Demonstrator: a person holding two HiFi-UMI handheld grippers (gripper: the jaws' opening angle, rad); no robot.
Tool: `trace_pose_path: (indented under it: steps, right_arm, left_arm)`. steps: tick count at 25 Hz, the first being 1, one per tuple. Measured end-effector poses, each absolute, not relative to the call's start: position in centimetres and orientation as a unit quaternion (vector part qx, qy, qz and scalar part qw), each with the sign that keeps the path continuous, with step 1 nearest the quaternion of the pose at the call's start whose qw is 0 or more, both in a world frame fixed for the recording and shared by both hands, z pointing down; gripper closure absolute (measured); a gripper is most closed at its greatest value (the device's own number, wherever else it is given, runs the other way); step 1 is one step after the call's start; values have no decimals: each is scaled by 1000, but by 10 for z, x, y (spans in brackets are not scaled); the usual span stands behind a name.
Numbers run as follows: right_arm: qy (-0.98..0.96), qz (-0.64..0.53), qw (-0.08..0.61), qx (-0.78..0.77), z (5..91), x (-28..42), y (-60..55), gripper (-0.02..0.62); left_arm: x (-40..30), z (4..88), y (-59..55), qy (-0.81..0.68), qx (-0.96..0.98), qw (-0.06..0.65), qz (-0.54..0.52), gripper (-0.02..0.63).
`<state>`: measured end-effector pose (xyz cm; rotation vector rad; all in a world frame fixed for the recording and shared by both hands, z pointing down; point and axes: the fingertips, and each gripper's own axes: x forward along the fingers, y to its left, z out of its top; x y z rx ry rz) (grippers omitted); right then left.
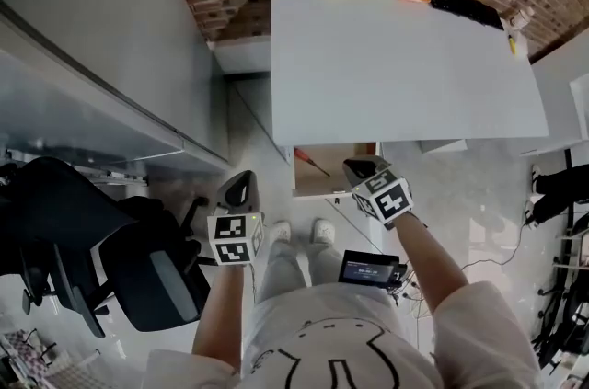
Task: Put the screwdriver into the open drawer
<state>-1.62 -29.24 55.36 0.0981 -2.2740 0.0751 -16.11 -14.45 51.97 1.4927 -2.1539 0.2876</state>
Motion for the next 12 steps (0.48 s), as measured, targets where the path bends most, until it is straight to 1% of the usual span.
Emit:
trace_pose_path:
  steps: [4, 8, 12]
  right_arm:
    - [-922, 25, 382, 54, 519, -15, -297, 577]
    - [-934, 13, 350, 73, 489, -14, -302, 577]
    - [-948, 3, 305, 95, 454, -14, -306, 577]
  left_arm:
    - [-162, 495, -147, -796, 551, 232, 99, 594]
    - [-165, 468, -151, -797, 562, 203, 93, 594]
    - [-171, 440, -152, -803, 563, 173, 91, 594]
